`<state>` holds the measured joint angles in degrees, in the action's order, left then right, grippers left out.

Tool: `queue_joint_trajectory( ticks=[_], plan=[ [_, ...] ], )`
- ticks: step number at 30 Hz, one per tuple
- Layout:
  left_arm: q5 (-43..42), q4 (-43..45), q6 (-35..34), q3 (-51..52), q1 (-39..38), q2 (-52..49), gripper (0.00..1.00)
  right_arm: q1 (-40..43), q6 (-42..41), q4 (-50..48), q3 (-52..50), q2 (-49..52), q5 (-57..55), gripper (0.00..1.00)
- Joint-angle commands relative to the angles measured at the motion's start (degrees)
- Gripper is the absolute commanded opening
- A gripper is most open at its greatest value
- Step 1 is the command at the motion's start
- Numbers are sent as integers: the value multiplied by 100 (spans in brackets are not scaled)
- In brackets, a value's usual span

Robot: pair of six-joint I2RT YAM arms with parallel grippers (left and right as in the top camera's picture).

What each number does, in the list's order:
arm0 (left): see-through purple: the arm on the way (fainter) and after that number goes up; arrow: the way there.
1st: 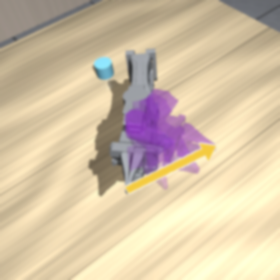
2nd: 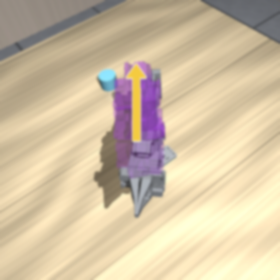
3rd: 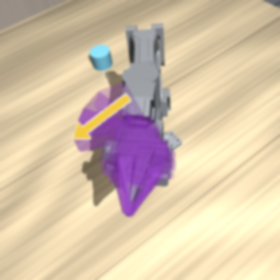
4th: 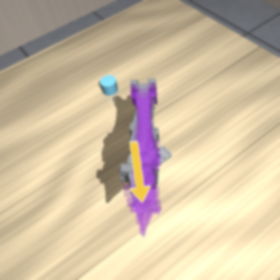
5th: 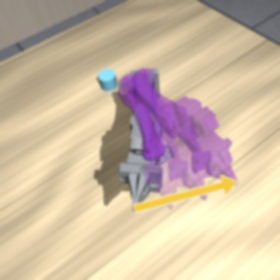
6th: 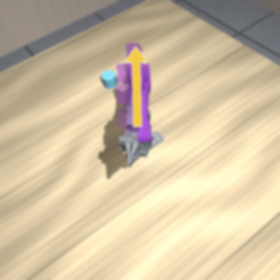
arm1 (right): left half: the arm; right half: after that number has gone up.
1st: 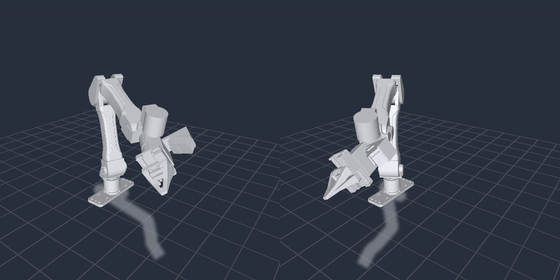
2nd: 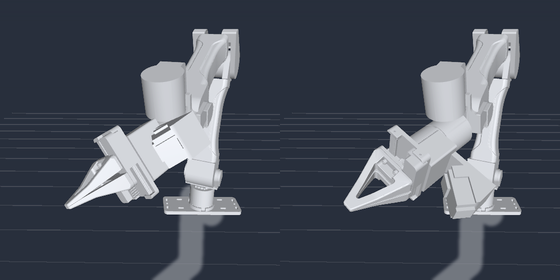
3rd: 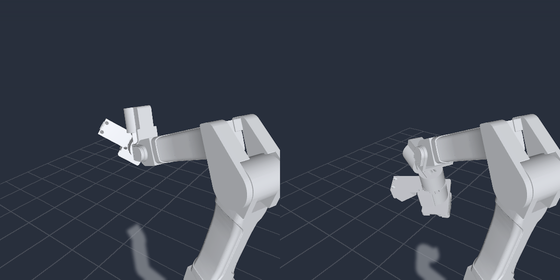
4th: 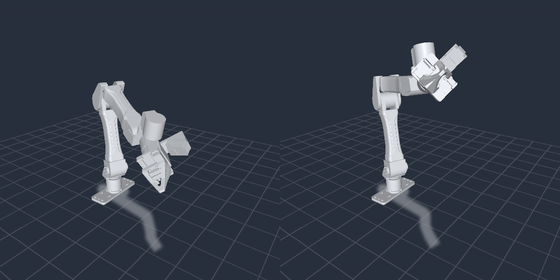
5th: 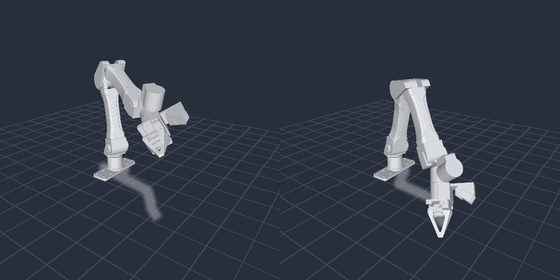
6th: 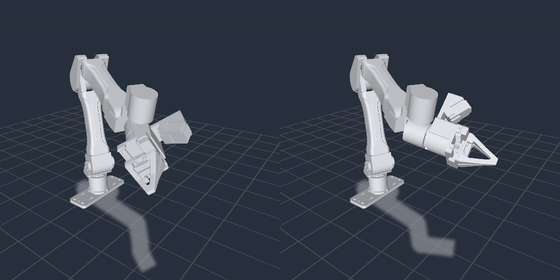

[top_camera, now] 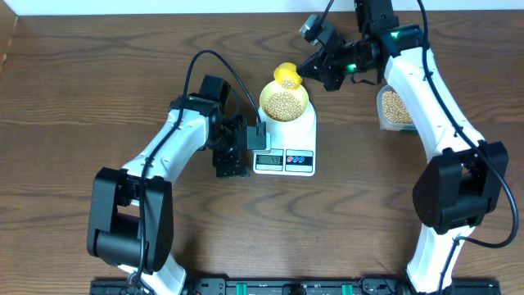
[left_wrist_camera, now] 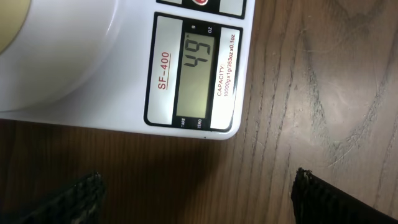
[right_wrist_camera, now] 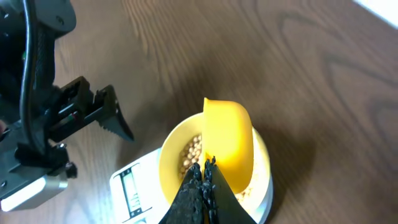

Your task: Scoop item into bowl and weigh 50g on scale

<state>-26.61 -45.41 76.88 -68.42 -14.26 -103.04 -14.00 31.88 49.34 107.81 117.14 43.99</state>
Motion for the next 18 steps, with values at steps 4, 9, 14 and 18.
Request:
queue_joint_trajectory(
  ticks=[4, 9, 14, 18],
  plan=[
    [33, -31, -4, 70, 9, 125, 98, -31, -162, -107, 17, -90, -101, 1],
    [33, -31, -4, 70, 9, 125, 98, -35, -164, -114, 17, -90, -98, 1],
    [33, -31, -7, 70, 9, 125, 98, -35, -164, -111, 17, -90, -98, 1],
    [33, -31, -4, 70, 9, 125, 98, -35, -164, -109, 17, -90, -101, 1]
  ],
)
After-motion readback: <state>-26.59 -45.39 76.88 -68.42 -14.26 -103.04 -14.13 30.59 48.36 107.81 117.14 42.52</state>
